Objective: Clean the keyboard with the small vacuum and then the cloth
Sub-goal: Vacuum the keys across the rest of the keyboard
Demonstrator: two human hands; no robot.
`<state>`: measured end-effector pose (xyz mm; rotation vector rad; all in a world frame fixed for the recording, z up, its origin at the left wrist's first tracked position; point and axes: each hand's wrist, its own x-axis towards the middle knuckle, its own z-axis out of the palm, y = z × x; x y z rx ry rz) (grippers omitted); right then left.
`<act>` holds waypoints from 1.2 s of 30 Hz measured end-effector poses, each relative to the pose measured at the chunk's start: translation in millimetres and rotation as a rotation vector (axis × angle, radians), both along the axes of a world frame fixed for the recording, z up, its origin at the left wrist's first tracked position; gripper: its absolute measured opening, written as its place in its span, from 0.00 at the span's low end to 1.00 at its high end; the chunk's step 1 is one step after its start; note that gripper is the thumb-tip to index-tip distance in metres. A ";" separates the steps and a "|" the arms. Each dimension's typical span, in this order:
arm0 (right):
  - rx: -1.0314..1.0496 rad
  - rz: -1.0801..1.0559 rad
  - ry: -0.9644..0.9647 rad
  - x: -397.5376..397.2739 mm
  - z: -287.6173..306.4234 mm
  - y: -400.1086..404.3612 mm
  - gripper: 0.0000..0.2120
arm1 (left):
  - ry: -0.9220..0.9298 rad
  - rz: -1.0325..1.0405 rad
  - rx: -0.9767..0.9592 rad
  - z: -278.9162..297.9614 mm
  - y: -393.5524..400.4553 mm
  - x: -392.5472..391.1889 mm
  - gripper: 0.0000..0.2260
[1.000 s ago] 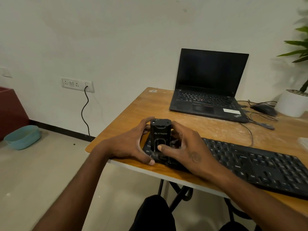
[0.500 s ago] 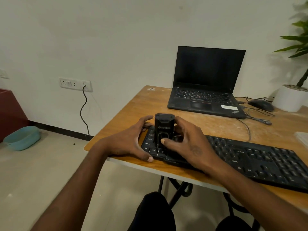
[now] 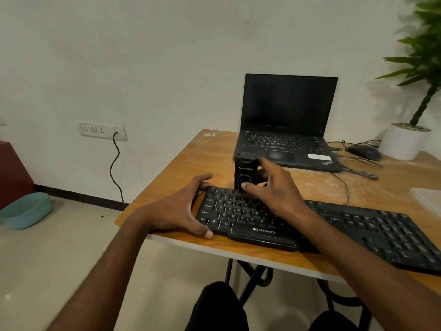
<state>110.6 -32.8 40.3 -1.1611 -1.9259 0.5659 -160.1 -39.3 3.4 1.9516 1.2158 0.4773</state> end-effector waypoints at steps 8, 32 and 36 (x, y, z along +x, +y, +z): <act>-0.066 0.174 0.036 5.2 -8.6 -69.1 0.26 | -0.009 0.001 -0.004 0.5 1.2 0.1 0.57; -0.097 0.096 0.092 40.8 -8.3 -70.8 0.24 | 0.007 -0.021 0.005 -2.1 3.7 -1.9 0.57; -0.012 0.012 0.052 36.2 -3.7 -33.6 0.24 | 0.007 -0.029 -0.003 -0.6 3.7 -2.2 0.56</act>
